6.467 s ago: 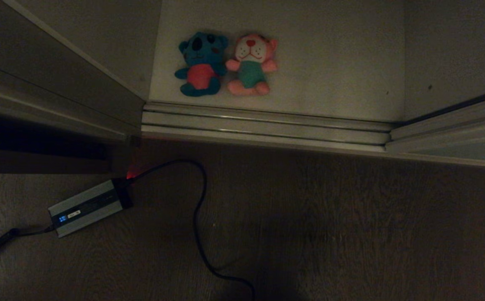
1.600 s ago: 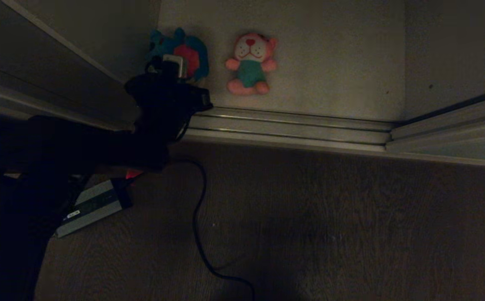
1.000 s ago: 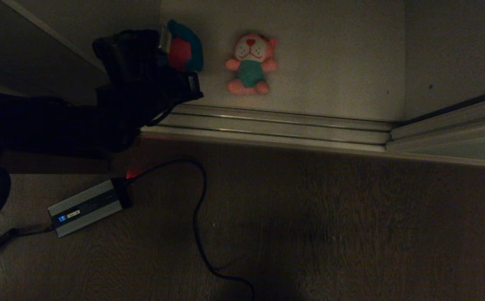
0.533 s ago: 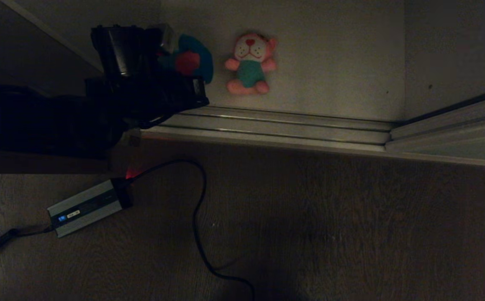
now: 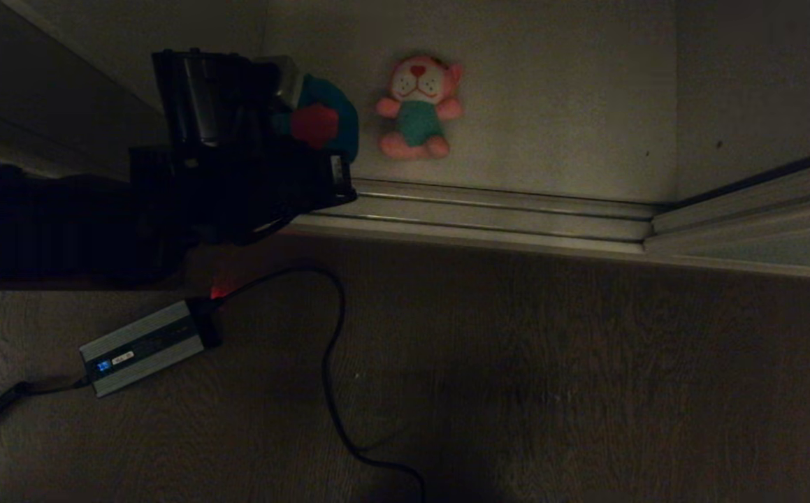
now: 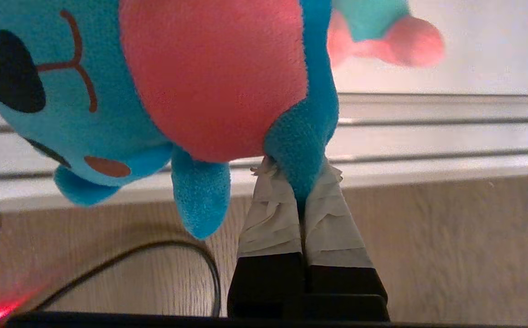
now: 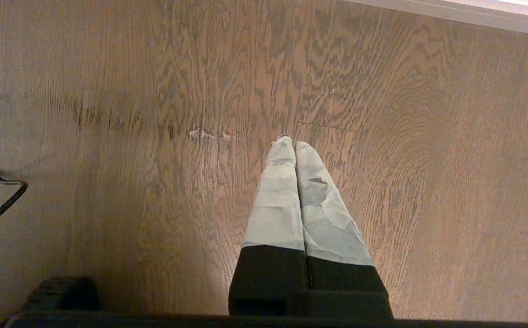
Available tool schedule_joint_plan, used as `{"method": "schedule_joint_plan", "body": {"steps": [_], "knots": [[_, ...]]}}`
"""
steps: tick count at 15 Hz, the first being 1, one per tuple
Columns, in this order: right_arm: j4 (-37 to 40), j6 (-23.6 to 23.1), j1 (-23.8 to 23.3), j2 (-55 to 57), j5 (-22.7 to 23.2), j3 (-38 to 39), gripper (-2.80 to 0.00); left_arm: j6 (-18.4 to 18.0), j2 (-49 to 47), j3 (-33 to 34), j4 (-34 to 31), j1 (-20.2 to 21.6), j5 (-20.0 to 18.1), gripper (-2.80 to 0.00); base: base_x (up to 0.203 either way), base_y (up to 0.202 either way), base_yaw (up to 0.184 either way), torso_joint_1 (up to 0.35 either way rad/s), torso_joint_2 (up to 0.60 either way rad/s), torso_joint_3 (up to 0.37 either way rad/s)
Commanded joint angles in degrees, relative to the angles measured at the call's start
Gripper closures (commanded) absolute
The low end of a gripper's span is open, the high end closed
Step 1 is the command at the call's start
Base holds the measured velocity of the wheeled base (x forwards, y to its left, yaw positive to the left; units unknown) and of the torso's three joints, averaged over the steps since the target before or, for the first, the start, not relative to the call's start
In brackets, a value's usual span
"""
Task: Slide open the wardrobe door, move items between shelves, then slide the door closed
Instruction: Place the blue doll on the higher shelf
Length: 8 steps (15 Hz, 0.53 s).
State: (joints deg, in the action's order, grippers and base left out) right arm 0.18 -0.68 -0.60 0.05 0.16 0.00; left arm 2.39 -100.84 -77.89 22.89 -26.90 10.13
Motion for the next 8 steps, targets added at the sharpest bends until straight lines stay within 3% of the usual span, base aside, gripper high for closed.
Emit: {"method": "schedule_joint_plan", "body": {"steps": [1, 8], "knots": [[-0.01, -0.03, -0.02, -0.05, 0.08, 0.18, 0.00, 0.02, 4.67, 3.54, 0.10, -0.91, 0.14, 0.00, 0.000, 0.000, 0.000, 0.000, 0.00, 0.000], [-0.01, -0.03, -0.02, -0.02, 0.01, 0.18, 0.00, 0.22, 16.09, 13.03, -4.54, -4.06, 2.96, 0.00, 0.000, 0.000, 0.000, 0.000, 0.00, 0.000]]}}
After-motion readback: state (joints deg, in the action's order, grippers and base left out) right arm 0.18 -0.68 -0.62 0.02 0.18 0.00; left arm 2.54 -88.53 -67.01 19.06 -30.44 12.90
